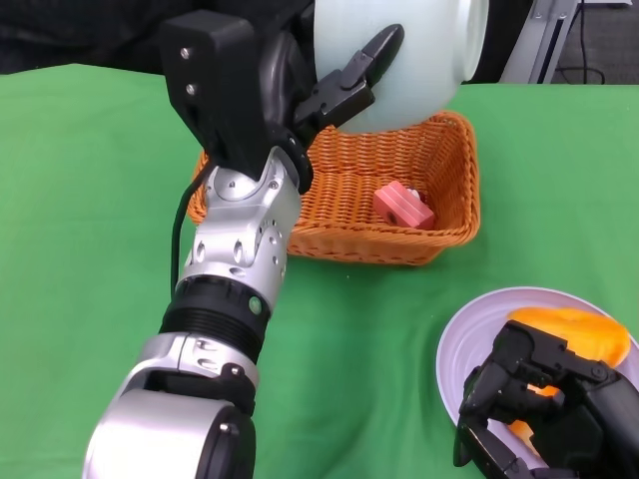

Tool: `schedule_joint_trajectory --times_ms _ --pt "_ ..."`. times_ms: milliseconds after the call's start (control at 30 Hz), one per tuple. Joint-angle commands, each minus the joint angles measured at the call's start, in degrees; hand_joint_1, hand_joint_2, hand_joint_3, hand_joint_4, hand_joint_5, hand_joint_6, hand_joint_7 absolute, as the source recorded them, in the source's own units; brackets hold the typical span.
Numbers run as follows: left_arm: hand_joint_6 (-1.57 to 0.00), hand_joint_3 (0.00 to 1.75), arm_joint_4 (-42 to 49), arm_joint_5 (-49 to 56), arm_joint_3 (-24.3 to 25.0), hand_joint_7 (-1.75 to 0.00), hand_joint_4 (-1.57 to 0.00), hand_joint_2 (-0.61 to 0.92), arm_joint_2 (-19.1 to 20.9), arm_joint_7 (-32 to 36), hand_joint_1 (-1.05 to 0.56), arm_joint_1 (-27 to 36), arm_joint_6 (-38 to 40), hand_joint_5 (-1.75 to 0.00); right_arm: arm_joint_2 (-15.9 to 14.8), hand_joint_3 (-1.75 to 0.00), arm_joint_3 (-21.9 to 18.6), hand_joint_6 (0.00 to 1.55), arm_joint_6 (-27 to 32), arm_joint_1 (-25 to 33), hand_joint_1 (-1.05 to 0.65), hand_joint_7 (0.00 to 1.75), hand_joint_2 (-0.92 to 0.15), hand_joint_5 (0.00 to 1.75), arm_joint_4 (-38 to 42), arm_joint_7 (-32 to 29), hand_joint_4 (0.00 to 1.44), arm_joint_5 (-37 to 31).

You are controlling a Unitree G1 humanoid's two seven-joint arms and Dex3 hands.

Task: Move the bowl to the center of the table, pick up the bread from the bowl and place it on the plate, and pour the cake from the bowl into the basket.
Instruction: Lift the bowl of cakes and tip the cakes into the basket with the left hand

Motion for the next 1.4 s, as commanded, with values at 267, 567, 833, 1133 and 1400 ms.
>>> schedule_joint_trajectory --times_ms 267,567,833,1133,1400 --pt "-0.67 0.85 -6.04 -5.41 2.14 -1.61 -0.75 0.71 -2.92 4.39 -0.18 0.17 7.96 -1.74 -0.53 -1.03 -0.78 0.57 -0.57 0.13 -0.16 1.48 -0.46 1.65 -0.53 -0.40 0.69 -0.16" --pt "-0.64 0.91 -10.83 -11.15 4.05 -1.58 -0.73 0.71 -4.16 8.34 -0.13 1.10 15.34 -1.75 -0.30 -1.02 -0.70 0.57 -0.48 0.00 -0.12 1.47 -0.47 1.65 -0.33 -0.28 0.69 0.42" --pt "-0.63 0.84 -14.27 -14.73 4.44 -1.64 -0.75 0.77 -4.92 10.70 -0.12 1.86 19.74 -1.75 -0.22 -1.02 -0.68 0.57 -0.93 -0.10 -0.14 1.47 -0.47 1.64 -0.16 -0.58 0.69 -0.39" --pt "-0.61 0.62 -17.70 -19.43 5.14 -1.69 -0.77 0.89 -5.92 14.68 -0.15 2.29 24.00 -1.75 -0.29 -1.02 -0.81 0.57 -0.70 -0.28 -0.14 1.46 -0.46 1.63 -0.12 -0.57 0.69 -0.30" --pt "-0.64 0.67 -19.32 -23.78 6.47 -1.68 -0.79 0.88 -6.40 18.40 -0.14 1.83 27.21 -1.75 -0.49 -1.00 -1.01 0.58 -0.95 -0.41 -0.15 1.45 -0.47 1.63 0.02 -0.29 0.69 -0.25"
